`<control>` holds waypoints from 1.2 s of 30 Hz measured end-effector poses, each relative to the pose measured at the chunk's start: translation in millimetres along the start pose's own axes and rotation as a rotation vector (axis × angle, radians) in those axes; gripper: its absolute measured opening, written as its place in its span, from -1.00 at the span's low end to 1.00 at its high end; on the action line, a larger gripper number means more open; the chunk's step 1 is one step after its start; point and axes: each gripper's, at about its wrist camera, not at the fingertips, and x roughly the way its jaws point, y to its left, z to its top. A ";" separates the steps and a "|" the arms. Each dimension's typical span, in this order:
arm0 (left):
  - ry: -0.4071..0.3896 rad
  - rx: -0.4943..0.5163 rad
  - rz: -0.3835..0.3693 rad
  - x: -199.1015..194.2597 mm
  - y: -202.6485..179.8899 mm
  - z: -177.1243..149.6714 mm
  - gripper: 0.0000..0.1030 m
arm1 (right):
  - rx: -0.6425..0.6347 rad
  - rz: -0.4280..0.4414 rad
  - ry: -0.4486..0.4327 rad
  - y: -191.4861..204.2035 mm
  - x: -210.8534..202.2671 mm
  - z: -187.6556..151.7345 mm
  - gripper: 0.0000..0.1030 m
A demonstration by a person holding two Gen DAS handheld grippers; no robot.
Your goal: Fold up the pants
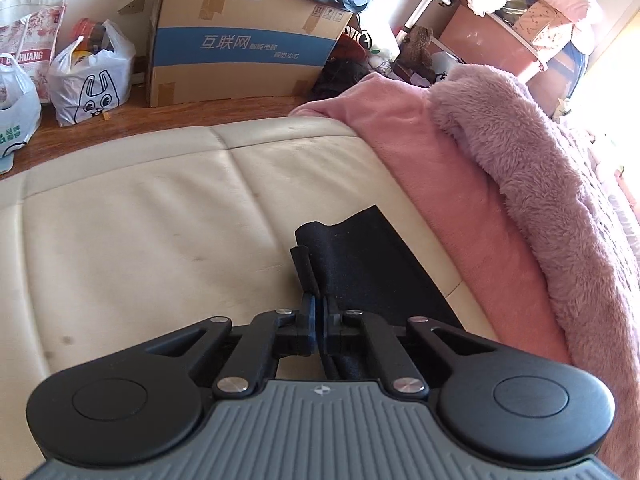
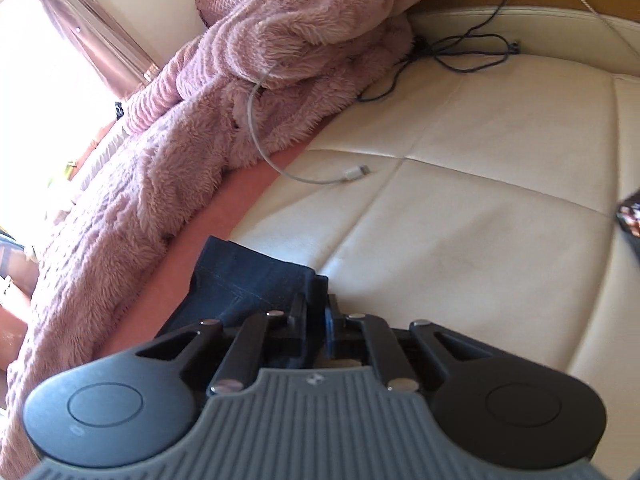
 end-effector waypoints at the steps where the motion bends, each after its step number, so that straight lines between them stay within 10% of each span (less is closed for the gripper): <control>1: 0.004 0.006 0.000 -7.3 8.2 -2.3 -0.94 | -0.005 -0.008 0.007 -5.0 -5.0 -1.4 -0.95; 9: 0.082 0.004 0.021 -33.9 65.0 -14.8 -0.90 | -0.076 -0.073 0.062 -16.1 -23.9 -11.8 -0.92; 16: 0.022 0.065 0.046 -60.9 71.8 5.6 -0.77 | -0.249 -0.127 -0.019 17.2 -53.1 -9.6 -0.44; 30: 0.171 0.638 -0.281 -28.6 -47.0 -69.0 -0.76 | -0.683 0.117 0.129 145.2 -18.6 -110.9 -0.89; 36: 0.143 0.648 -0.201 9.0 -47.0 -77.5 -0.80 | -0.714 0.073 0.146 154.9 3.5 -123.1 -0.88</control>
